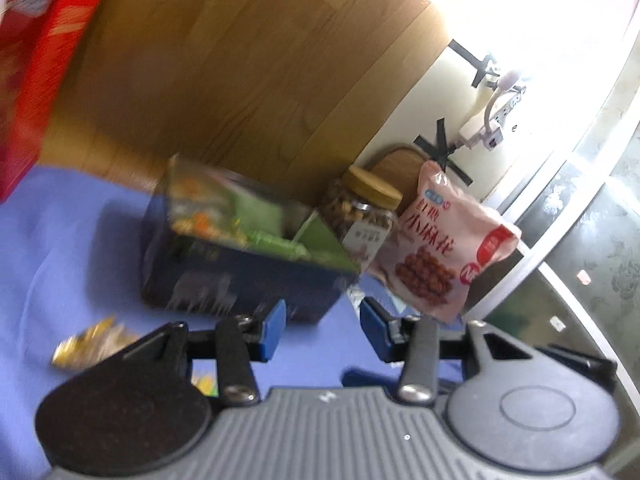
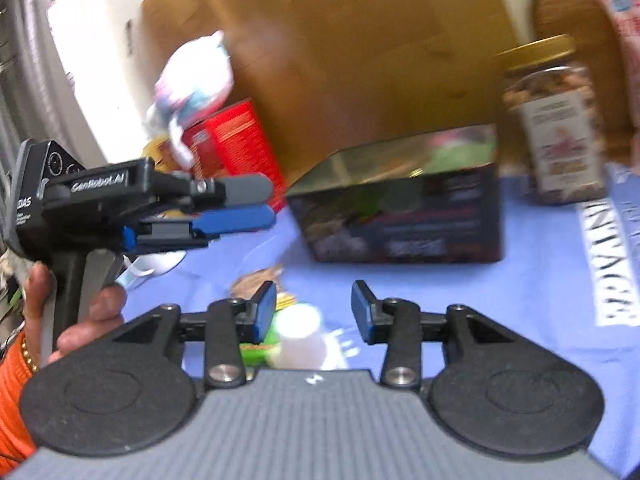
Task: Organize snacks
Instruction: 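Lower the green pastry into the black box and open left gripper, then grasp the white yogurt cup with the left gripper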
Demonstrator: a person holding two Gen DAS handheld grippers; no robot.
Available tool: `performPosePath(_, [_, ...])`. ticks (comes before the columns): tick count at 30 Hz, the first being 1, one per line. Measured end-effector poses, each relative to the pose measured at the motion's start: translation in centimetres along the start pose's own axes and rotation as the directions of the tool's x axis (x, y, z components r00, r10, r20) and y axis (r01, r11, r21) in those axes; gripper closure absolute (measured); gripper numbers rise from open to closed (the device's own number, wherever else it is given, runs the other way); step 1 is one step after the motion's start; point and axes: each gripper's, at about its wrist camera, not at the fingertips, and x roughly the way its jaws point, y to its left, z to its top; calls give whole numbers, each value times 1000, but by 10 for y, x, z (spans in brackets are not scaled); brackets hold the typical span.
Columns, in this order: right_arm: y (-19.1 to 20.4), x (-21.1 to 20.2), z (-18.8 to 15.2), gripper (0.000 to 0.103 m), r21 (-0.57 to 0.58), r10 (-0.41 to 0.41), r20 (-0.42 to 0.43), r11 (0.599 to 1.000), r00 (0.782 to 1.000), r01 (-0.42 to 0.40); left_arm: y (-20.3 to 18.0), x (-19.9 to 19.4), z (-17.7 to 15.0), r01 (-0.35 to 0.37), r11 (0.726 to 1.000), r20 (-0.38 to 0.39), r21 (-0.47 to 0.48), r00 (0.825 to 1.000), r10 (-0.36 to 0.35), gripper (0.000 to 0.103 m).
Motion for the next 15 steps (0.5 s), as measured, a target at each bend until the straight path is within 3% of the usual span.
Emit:
performPosePath(3, [10, 19, -2, 56, -12, 2, -45, 1000, 999, -3, 6, -19, -17, -3, 999, 5, -45, 1000, 3, 61])
performPosePath(5, [8, 28, -4, 71, -5, -16, -71, 1000, 997, 16, 11, -31, -27, -4, 998, 9, -70, 1000, 5, 61])
performPosePath(6, [7, 27, -5, 70, 6, -29, -65, 1000, 997, 30, 12, -36, -32, -3, 997, 11, -78, 1000, 4, 61])
performPosePath(11, [-7, -3, -19, 70, 201, 68, -20, 978, 997, -63, 16, -52, -53, -7, 995, -2, -103, 1000, 7, 61])
performPosePath(15, [-2, -35, -52, 70, 205, 124, -23, 972, 992, -117, 15, -49, -70, 8, 993, -52, -116, 999, -14, 61])
